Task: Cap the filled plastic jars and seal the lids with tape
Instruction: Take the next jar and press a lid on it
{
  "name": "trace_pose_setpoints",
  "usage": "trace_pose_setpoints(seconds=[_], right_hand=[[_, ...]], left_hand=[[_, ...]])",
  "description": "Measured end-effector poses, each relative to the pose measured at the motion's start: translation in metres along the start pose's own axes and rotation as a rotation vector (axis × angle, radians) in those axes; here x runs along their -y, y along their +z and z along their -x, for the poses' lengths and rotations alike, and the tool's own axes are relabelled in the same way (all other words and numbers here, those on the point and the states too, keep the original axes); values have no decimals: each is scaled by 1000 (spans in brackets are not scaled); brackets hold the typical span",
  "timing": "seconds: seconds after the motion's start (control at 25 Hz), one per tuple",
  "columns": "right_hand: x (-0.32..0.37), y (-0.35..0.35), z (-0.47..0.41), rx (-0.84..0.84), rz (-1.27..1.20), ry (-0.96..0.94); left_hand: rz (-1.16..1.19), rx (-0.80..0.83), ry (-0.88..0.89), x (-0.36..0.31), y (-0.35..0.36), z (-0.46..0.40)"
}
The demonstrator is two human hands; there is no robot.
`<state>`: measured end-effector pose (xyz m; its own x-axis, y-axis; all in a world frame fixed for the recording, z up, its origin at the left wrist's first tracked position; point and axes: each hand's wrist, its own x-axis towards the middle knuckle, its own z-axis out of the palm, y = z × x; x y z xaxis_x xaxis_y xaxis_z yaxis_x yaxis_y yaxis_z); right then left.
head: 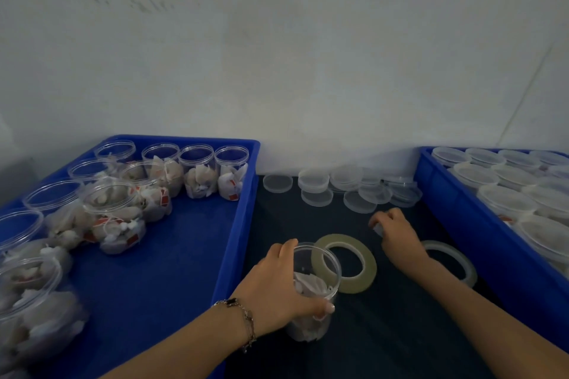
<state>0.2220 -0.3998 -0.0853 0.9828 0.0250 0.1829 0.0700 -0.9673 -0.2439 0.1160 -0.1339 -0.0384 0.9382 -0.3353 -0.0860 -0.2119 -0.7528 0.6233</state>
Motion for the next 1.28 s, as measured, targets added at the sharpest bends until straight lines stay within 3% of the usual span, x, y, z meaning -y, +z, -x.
trace_pose_setpoints(seconds=[0.24, 0.32, 0.52, 0.76, 0.88, 1.04, 1.08, 1.16, 1.24, 1.28], right_hand=[[68, -56, 31, -127, -593, 99], [87, -57, 45, -115, -666, 32], [91, -16, 61, 74, -470, -104], [71, 13, 86, 247, -14, -299], [71, 6, 89, 137, 85, -347], [88, -43, 78, -382, -517, -151], [94, -55, 74, -429, -703, -70], [108, -67, 70, -275, -907, 29], [116, -64, 74, -47, -717, 12], [117, -60, 77, -11, -625, 8]], left_hand=[[37, -15, 6, 3, -1, 0], [38, -21, 0, 4, -2, -1], [51, -19, 10, 3, -2, 1], [48, -8, 5, 0, -3, 2], [41, -3, 4, -1, -3, 2], [126, 26, -88, 2, -3, 0], [124, 43, -112, 4, -4, 0], [93, 75, -125, 7, -5, 0], [80, 65, -100, 7, -5, 0], [84, 50, -85, 8, -6, -2]])
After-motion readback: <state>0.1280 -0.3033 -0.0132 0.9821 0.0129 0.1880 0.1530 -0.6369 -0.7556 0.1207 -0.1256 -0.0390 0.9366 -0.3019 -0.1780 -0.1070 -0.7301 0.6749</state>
